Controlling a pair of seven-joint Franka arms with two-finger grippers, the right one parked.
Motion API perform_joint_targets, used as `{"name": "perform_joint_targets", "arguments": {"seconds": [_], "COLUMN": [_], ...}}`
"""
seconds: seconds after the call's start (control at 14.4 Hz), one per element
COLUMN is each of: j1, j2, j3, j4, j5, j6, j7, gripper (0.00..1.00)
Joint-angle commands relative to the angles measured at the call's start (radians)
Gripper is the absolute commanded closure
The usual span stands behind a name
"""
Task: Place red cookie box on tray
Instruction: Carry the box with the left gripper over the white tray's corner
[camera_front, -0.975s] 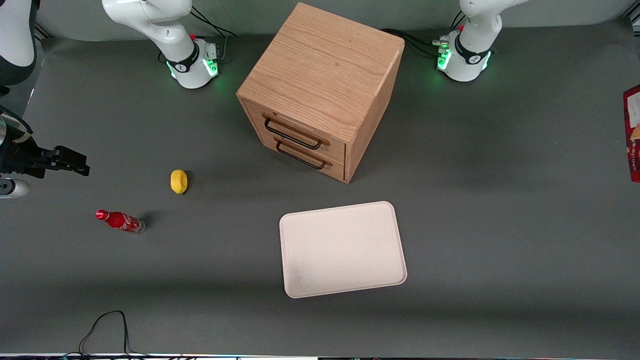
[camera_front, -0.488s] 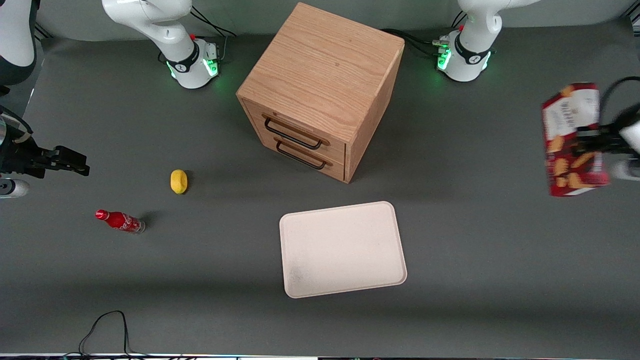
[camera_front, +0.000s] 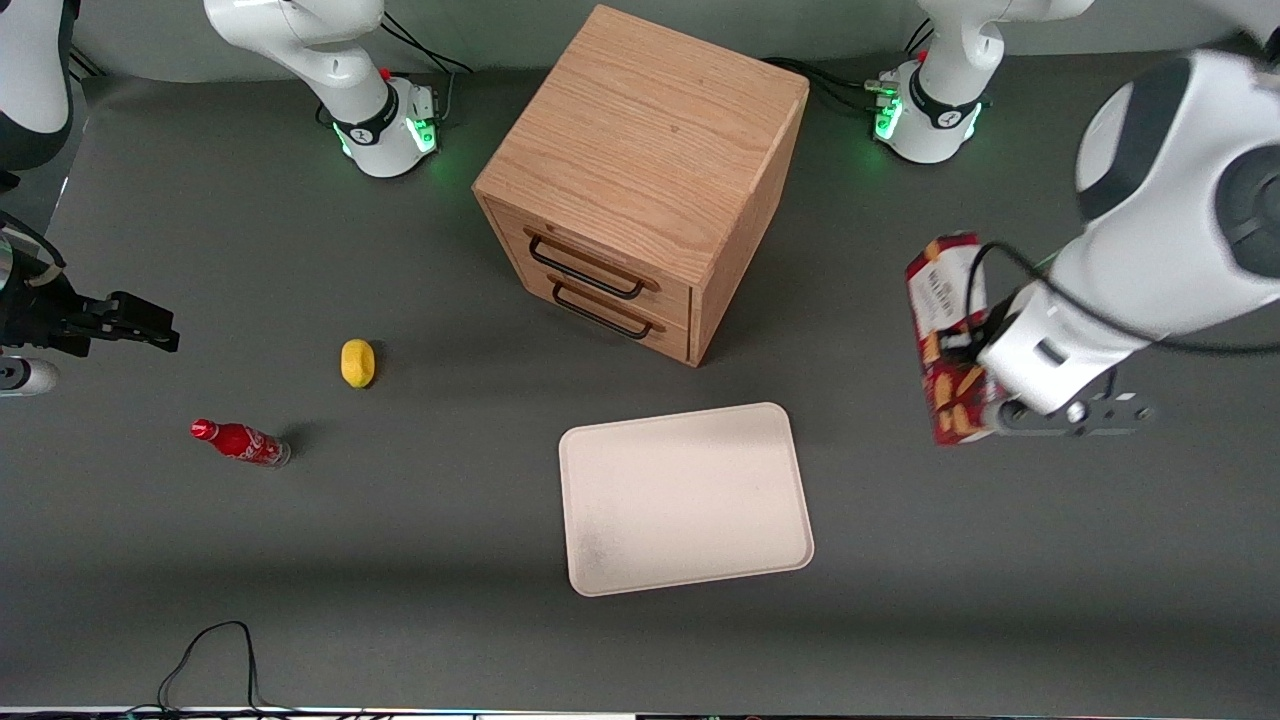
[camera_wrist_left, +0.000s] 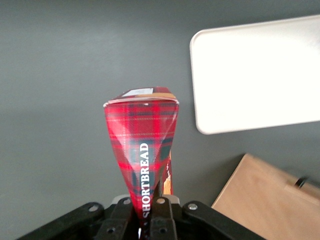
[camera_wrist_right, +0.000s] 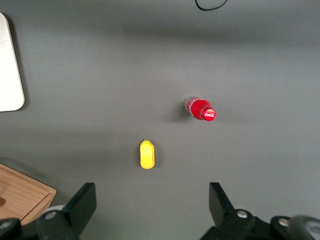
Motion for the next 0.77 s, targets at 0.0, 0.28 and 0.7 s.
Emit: {"name": "perform_joint_targets", "arguments": {"seconds": [0.0,0.28,0.7], "j1": [-0.091,-0.136,-0.144], "j2": [0.178,0.287,0.345], "j3": [0.015,0.019,0.022], "j4": [0.171,0.168,0.155], "j5": [0.024,0.064,0.087], "j6": [0.057,0.214,0.285], "j7": [-0.092,-0.119,-0.188], "gripper": [1.0,1.0,1.0]}}
